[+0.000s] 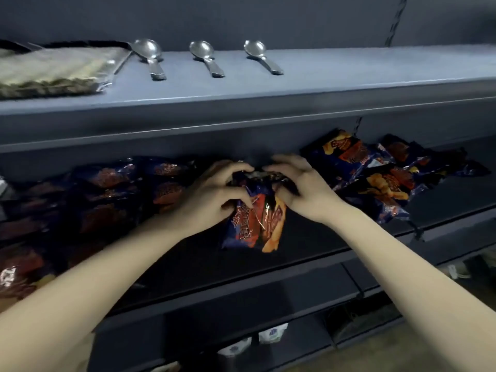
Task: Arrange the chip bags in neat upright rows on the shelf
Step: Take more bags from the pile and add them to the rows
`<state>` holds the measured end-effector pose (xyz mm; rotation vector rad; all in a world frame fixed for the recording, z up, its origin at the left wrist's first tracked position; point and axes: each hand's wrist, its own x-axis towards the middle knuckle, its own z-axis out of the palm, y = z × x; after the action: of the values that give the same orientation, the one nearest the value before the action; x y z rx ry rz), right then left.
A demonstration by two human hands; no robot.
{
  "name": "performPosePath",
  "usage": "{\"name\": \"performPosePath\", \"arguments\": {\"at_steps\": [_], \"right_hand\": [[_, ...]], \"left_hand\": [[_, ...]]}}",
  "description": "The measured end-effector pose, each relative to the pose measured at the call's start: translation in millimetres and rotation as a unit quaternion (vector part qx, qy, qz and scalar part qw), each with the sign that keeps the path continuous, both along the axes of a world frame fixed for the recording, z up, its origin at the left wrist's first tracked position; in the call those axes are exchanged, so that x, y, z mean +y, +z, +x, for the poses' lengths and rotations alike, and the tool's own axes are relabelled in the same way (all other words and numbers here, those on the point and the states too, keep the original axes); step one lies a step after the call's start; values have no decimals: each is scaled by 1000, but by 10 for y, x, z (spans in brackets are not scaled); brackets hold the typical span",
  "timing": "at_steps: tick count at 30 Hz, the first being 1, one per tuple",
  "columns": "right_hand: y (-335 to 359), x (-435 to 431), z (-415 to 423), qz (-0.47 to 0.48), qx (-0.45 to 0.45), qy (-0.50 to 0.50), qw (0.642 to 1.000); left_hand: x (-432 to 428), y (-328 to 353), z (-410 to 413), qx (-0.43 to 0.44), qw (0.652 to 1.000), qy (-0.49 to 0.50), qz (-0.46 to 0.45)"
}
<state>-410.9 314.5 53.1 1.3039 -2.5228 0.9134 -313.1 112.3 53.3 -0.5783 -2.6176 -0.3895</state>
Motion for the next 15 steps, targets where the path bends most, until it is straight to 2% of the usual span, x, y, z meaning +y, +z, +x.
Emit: {"name": "performPosePath", "arguments": {"at_steps": [2,5,7,9,11,12,13,14,15], "right_hand": [[61,-227,110,9,-56,71,996],[62,-505,287,84,-257,169,948],[-48,-663,353,205,-282,203,915],[-212,-838,396,266,-268,229,898],[-356,-1057,454,233,-307,259,886],[-412,-1160,500,215,-330,264,880],[-470,-1261,555,198,-349,264,877],[-529,-1352,608,180,-362,263,876],[-589,-1432,651,162,-375,262,875]], "left_hand": [[-159,8,204,-53,997,-23,49],[-315,-13,518,-96,992,-21,80],[-417,-24,699,-109,991,-4,81],[-539,-53,858,-120,991,13,52],[-670,-157,1000,-122,992,39,-2],[-737,-202,1106,-88,994,45,-42],[-823,-282,1231,-86,992,24,-86],[-859,-288,1286,-87,992,70,-65],[-906,-288,1343,-96,990,74,-65]]}}
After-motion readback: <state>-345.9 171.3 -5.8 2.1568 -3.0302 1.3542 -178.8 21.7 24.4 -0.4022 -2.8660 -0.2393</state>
